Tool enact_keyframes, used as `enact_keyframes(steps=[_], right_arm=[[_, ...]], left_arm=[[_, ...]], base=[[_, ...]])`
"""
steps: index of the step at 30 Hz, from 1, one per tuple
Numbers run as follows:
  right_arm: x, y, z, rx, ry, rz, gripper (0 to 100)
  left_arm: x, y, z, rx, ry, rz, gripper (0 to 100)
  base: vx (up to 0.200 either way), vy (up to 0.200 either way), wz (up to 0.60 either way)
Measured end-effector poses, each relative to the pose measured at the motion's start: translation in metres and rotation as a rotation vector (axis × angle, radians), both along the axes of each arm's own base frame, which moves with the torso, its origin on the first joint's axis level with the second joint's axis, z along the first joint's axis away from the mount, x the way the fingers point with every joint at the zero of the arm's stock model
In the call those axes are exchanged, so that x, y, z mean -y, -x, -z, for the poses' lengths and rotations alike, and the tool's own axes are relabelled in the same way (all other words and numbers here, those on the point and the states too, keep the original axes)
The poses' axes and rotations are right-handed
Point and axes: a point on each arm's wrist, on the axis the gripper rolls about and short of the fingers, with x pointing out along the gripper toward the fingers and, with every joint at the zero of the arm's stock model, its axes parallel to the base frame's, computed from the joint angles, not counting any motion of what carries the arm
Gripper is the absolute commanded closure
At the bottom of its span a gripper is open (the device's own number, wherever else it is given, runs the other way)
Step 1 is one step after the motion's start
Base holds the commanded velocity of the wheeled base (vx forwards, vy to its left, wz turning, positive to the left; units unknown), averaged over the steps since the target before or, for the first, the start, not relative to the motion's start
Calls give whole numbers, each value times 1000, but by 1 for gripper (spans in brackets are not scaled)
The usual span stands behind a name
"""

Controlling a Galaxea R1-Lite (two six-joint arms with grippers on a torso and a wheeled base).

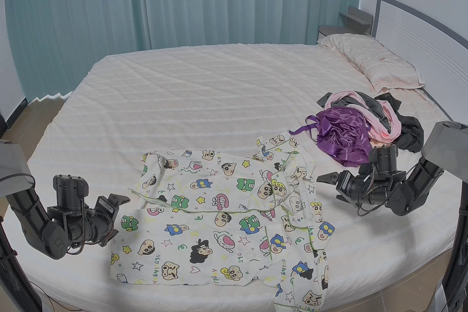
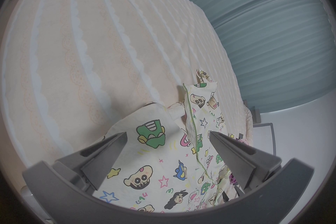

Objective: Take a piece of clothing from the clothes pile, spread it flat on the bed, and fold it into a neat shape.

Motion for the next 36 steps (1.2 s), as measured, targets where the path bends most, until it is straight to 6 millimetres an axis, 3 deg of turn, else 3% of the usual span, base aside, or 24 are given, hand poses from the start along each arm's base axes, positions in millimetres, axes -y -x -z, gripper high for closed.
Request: enact_keyframes(steps=[8,21,22,36], right_arm=[[0,12,7,-46,-37,-49,0],[-18,8,18,-84,-70,-69,0],[-20,7,19,-85,-74,-69,100],[-21,4,24,-114,-103,-42,100]], left_arm=[[1,1,0,-2,1,5,0],[1,0,0,-1,0,5,0],[1,0,0,-1,1,5,0],[1,0,0,1,1,4,0]], base=[[0,0,0],[0,0,0],[0,0,0],[0,0,0]])
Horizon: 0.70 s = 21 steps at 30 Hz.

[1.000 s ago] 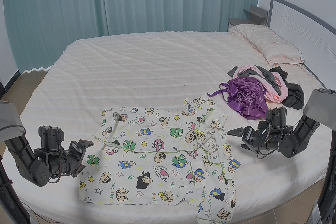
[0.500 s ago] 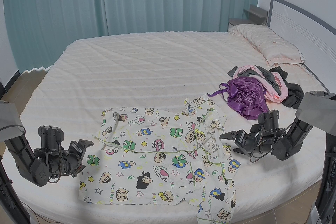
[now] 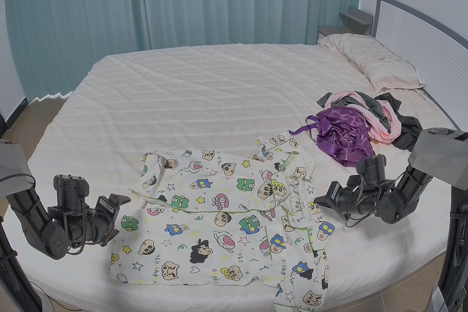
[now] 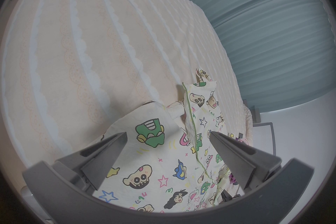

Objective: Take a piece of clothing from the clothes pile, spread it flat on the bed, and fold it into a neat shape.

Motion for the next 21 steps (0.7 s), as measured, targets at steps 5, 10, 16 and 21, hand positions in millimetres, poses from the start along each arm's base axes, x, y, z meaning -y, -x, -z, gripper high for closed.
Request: enact_keyframes(steps=[5,10,16,21], right_arm=[[2,1,0,-2,5,9,100],[11,3,-7,11,9,30,100],[39,7,-20,44,31,86,100],[59,14,-23,69,99,110,100]], left_arm=[[0,0,0,0,0,0,0],[0,0,0,0,0,0,0],[0,0,0,-1,0,1,0],[0,0,0,-1,0,1,0]], base=[[0,0,0],[0,0,0],[0,0,0],[0,0,0]])
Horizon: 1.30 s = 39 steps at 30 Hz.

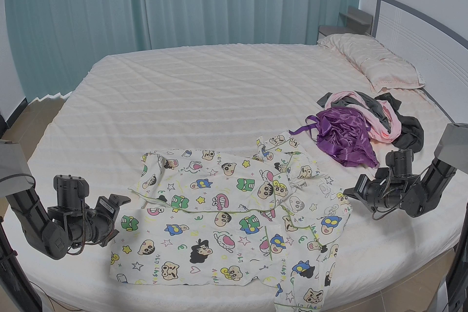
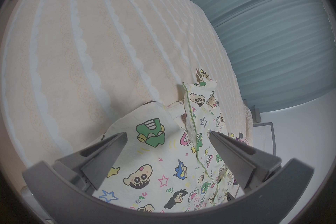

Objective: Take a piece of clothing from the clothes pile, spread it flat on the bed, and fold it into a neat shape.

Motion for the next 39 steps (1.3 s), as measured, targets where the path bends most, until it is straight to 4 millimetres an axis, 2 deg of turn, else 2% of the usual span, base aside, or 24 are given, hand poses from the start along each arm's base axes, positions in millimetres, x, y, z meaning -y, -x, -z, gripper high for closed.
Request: enact_keyframes(steps=[11,21,22,34,39], right_arm=[[36,1,-2,19,63,102,100],[57,0,-2,33,75,157,100],[58,0,-2,36,75,159,0],[61,1,1,46,72,153,0],[57,-2,4,49,44,101,0]], left_arm=[[0,0,0,0,0,1,0],[3,2,0,-2,0,12,0],[4,2,0,-3,0,15,0],[6,3,0,-4,0,24,0],[6,3,0,-4,0,24,0]], base=[[0,0,0],[0,0,0],[0,0,0],[0,0,0],[0,0,0]])
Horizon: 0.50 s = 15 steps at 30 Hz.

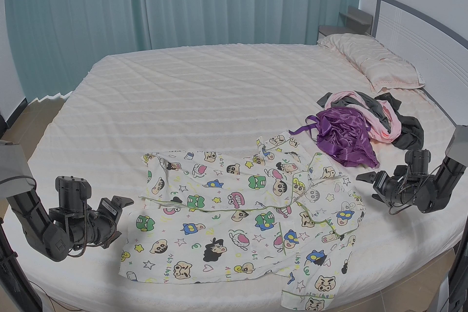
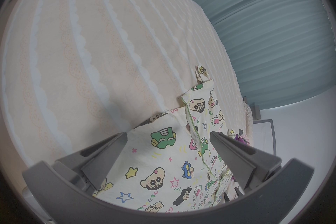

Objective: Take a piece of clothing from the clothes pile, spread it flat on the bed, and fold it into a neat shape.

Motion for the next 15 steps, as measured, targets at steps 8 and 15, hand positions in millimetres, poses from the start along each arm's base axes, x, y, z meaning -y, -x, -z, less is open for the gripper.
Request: enact_keyframes(steps=[8,15], right_arm=[[-8,-11,11,29,49,-129,0],[-8,-20,20,47,105,-188,0]], left_arm=[[0,0,0,0,0,1,0],[0,0,0,0,0,1,0]], base=[[0,0,0],[0,0,0]])
